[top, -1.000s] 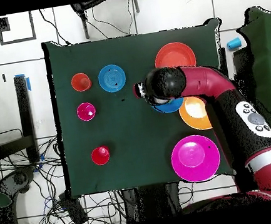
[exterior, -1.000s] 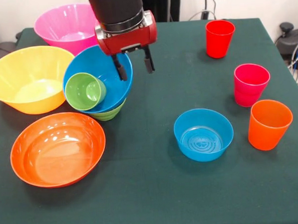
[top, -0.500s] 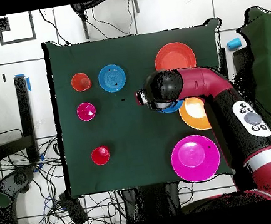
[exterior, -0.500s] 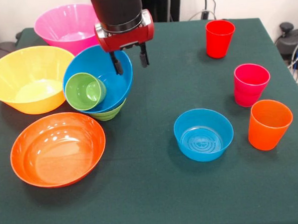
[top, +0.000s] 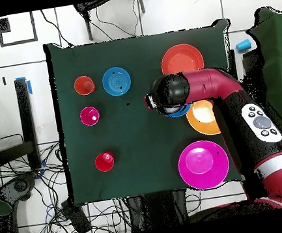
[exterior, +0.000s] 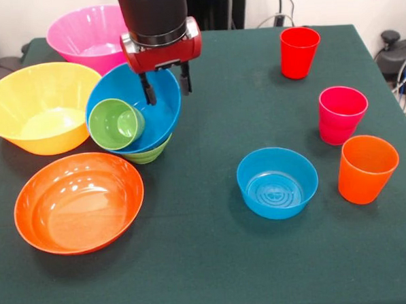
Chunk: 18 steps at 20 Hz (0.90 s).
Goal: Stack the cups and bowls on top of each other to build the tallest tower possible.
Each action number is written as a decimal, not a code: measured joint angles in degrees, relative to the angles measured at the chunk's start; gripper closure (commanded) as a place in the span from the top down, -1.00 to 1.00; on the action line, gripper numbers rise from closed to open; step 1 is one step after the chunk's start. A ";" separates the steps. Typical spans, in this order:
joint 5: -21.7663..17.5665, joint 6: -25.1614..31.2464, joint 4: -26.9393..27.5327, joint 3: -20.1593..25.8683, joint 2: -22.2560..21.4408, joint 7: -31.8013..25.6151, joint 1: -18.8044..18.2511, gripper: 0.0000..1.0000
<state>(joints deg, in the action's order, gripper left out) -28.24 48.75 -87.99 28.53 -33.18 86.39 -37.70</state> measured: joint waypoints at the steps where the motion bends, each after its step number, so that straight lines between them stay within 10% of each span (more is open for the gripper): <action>1: -0.20 0.00 0.00 0.05 -0.08 0.00 0.00 1.00; 18: -1.21 0.01 2.14 0.30 -0.45 0.00 0.06 1.00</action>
<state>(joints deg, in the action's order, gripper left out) -29.45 48.76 -85.85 28.83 -33.63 86.39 -37.64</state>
